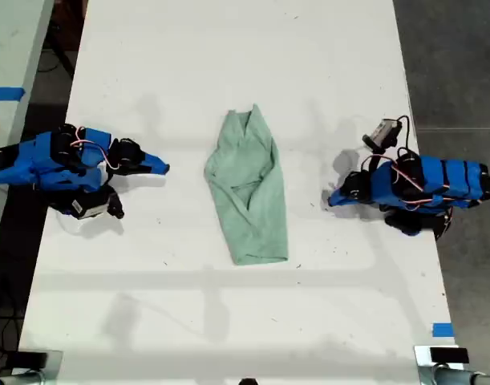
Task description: Fold t shirt
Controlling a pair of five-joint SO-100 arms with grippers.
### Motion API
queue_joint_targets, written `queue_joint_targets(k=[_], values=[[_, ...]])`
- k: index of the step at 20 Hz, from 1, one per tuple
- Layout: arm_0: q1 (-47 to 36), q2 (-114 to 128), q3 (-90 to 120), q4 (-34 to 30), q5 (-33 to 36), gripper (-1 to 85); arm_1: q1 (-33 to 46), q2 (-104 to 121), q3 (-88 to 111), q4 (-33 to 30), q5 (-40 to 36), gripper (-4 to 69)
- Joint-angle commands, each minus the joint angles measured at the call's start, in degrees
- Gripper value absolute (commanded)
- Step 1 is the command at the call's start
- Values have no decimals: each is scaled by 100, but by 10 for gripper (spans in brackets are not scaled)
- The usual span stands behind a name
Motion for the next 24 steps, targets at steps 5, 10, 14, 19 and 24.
queue_joint_targets(k=[5, 10, 14, 19, 24], values=[[114, 44, 53, -18, -70, -2, 26, 44, 88, -158, -35, -21], [114, 44, 53, -18, -79, -2, -44, 44, 123, -167, 114, -21], [149, 44, 44, 44, -185, -2, -70, 44, 132, -185, 158, -21], [132, 44, 44, 44, -176, -2, -97, 44, 141, -185, 202, -21], [123, 44, 44, 62, -193, -2, -97, 44, 149, -193, 220, -21]])
